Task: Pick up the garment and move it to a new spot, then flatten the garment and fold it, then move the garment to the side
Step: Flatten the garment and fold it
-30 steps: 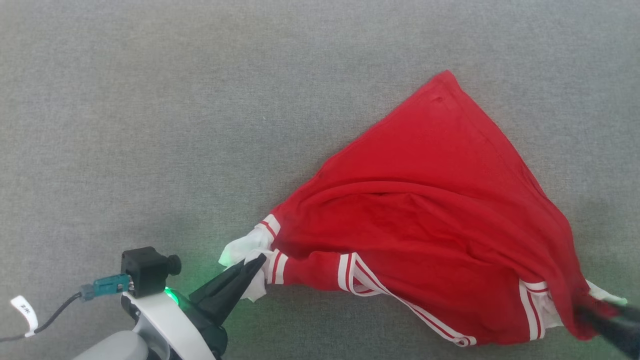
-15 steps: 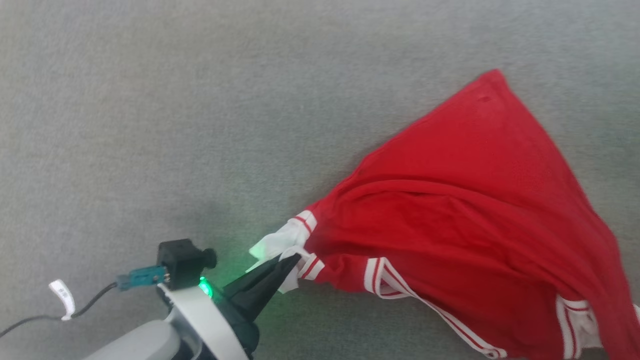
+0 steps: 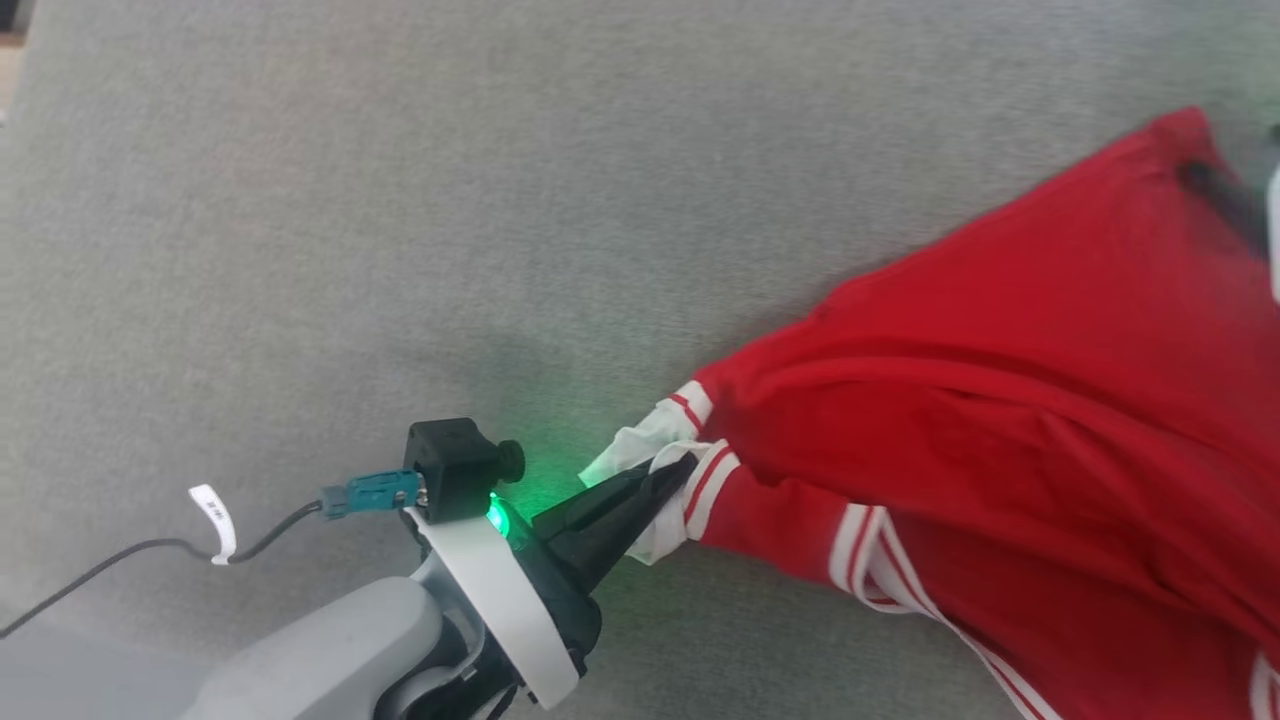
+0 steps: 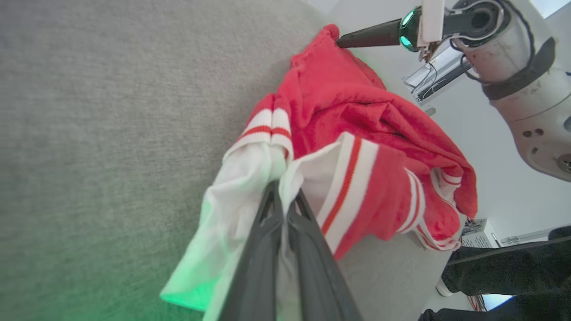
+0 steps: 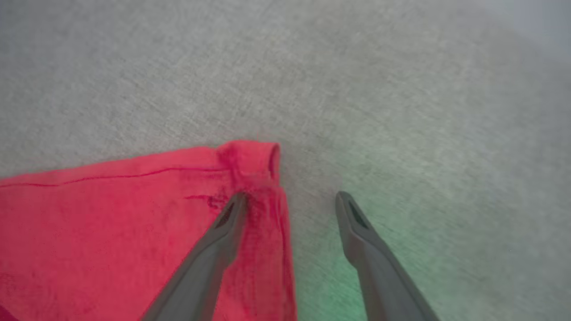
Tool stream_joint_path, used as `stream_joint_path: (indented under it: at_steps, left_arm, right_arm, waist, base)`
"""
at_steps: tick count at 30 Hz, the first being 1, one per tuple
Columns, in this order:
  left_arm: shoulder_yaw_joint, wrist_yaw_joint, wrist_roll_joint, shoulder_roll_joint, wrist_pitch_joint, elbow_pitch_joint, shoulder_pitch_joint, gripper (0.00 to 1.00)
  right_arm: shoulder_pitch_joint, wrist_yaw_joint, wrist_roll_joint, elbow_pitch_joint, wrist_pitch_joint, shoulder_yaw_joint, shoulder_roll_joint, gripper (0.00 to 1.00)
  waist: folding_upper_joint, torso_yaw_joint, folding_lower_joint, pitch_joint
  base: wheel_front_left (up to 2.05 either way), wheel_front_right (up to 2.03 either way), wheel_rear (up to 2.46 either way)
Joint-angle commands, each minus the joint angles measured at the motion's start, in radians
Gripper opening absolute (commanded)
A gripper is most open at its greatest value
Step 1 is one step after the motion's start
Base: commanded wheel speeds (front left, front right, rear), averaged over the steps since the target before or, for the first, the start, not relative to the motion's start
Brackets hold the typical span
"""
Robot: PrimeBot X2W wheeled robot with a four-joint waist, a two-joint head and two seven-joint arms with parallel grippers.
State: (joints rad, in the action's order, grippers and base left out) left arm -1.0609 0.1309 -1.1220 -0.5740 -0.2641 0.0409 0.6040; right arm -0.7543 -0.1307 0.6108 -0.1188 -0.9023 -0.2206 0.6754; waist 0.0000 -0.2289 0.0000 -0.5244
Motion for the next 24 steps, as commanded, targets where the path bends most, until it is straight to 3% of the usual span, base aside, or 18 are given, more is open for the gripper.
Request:
stream_joint_path:
  at_steps: [1, 6, 7, 8, 9, 15, 24]
  left_arm:
    - [-0.001, -0.001, -0.005, 0.005, 0.0, 0.004, 0.014, 0.0]
    - [0.009, -0.001, -0.013, 0.014, 0.0, 0.009, 0.005, 0.0]
    - [0.009, -0.001, -0.014, 0.014, 0.0, 0.009, 0.002, 0.0]
    - [0.011, -0.001, -0.016, 0.015, 0.0, 0.01, 0.0, 0.0]
    - [0.013, -0.001, -0.018, 0.017, 0.0, 0.01, -0.002, 0.0]
    - [0.048, -0.001, -0.037, 0.014, 0.0, -0.001, -0.015, 0.0]
    - [0.126, -0.001, -0.082, -0.015, 0.0, -0.008, 0.041, 0.0]
  right_arm:
    - [-0.015, 0.0, 0.011, -0.02, 0.003, -0.019, 0.006, 1.0]
    - [-0.031, -0.001, 0.06, -0.104, -0.031, -0.129, 0.006, 1.0]
    - [-0.032, -0.001, 0.065, -0.113, -0.04, -0.148, 0.011, 0.71]
    - [-0.033, -0.001, 0.071, -0.121, -0.043, -0.164, 0.016, 0.32]
    - [-0.035, -0.001, 0.078, -0.129, -0.043, -0.174, 0.02, 0.0]
    - [-0.081, 0.001, 0.102, -0.159, 0.041, -0.167, 0.023, 0.0]
    - [-0.152, 0.0, 0.104, -0.235, 0.263, -0.039, -0.038, 0.0]
  waist:
    - [0.0, -0.02, 0.0, -0.015]
    - [0.0, -0.028, 0.0, -0.014]
    - [0.0, -0.028, 0.0, -0.013]
    - [0.0, -0.028, 0.0, -0.011]
    - [0.0, -0.028, 0.0, -0.009]
    - [0.0, -0.013, 0.0, 0.009]
    - [0.0, 0.032, 0.0, 0.027]
  base:
    - [0.0, 0.0, 0.0]
    - [0.0, 0.0, 0.0]
    - [0.0, 0.0, 0.0]
    - [0.0, 0.0, 0.0]
    - [0.0, 0.0, 0.0]
    - [0.0, 0.0, 0.0]
    - [0.0, 0.0, 0.0]
